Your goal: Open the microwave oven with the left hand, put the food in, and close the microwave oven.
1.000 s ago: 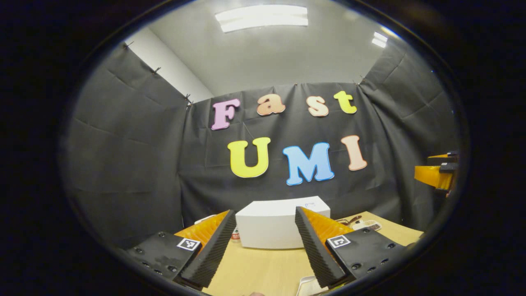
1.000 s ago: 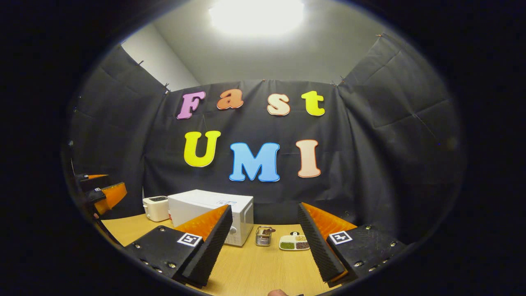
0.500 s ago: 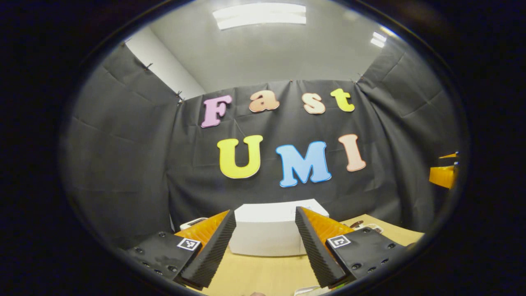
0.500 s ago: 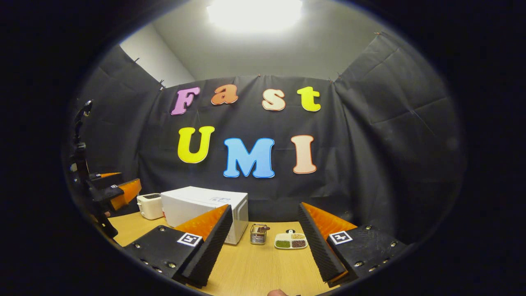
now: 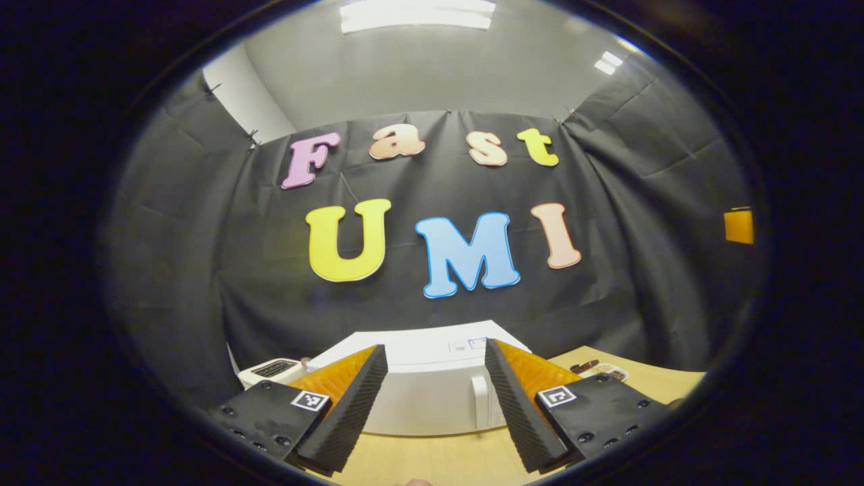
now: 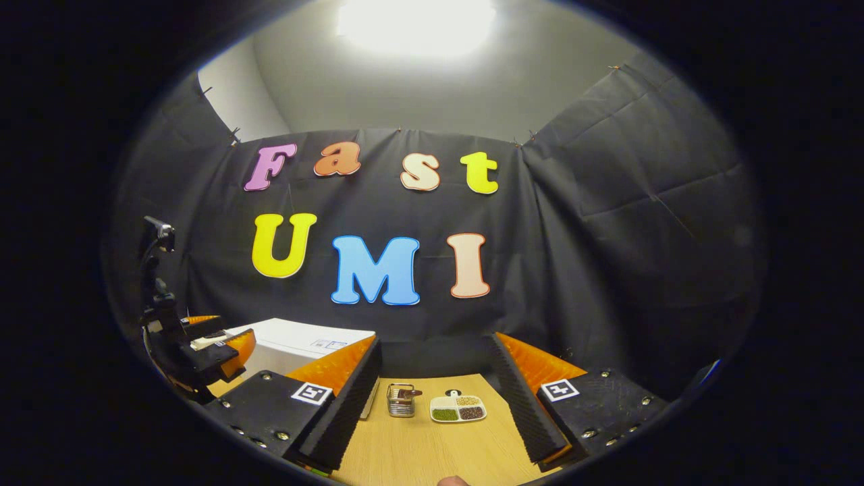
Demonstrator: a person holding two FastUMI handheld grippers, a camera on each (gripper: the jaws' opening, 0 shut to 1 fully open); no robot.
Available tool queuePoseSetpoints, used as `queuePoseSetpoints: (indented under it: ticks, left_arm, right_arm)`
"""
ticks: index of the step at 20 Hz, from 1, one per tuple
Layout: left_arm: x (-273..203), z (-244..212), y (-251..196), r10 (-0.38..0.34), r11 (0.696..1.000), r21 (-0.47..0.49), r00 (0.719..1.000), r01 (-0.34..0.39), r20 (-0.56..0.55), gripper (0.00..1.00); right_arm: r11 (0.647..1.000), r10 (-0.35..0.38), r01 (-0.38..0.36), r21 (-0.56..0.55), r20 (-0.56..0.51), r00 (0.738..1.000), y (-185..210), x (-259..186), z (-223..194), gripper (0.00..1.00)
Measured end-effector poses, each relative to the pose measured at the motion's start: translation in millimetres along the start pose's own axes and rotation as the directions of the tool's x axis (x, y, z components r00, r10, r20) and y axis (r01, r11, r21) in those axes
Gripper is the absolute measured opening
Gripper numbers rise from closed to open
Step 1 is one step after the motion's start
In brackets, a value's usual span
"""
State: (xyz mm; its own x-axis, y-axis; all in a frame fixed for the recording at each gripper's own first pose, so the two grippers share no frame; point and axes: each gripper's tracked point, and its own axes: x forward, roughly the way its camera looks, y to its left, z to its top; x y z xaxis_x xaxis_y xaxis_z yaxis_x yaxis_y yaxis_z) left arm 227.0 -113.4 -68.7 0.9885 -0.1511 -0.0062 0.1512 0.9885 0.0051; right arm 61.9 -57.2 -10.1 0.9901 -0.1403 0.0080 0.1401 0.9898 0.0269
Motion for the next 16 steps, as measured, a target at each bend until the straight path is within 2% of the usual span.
queuePoseSetpoints:
  ticks: [4,6,7,8,10,16]
  left_arm:
    - [36.8,-39.8,-19.7,-0.065,0.998,-0.028,0.997,0.063,-0.051,0.98]
    - [52.8,-59.8,-29.2,-0.087,0.996,-0.029,0.993,0.085,-0.080,0.95]
    - [61.2,-70.9,-34.7,-0.095,0.995,-0.021,0.991,0.093,-0.093,0.95]
    - [67.8,-80.7,-38.9,-0.106,0.994,-0.015,0.988,0.105,-0.108,0.96]
    - [81.3,-102.4,-48.7,-0.128,0.992,-0.011,0.982,0.127,-0.142,0.96]
    - [111.4,-169.5,-65.7,-0.143,0.989,-0.018,0.957,0.144,-0.253,0.96]
  right_arm:
    - [0.998,-0.059,0.058,-0.033,-0.011,0.998,0.6,5.0,-3.2,0.96]
    - [0.995,-0.090,0.089,-0.042,-0.022,0.996,-1.0,5.5,-6.2,0.96]
    - [0.994,-0.105,0.104,-0.046,-0.028,0.994,-2.1,5.5,-7.5,0.93]
    - [0.992,-0.120,0.118,-0.051,-0.036,0.992,-3.5,6.3,-10.1,0.96]
    - [0.987,-0.151,0.148,-0.064,-0.051,0.987,-7.4,6.2,-14.9,0.96]
    - [0.969,-0.235,0.226,-0.097,-0.101,0.967,-18.0,-1.4,-28.9,0.96]
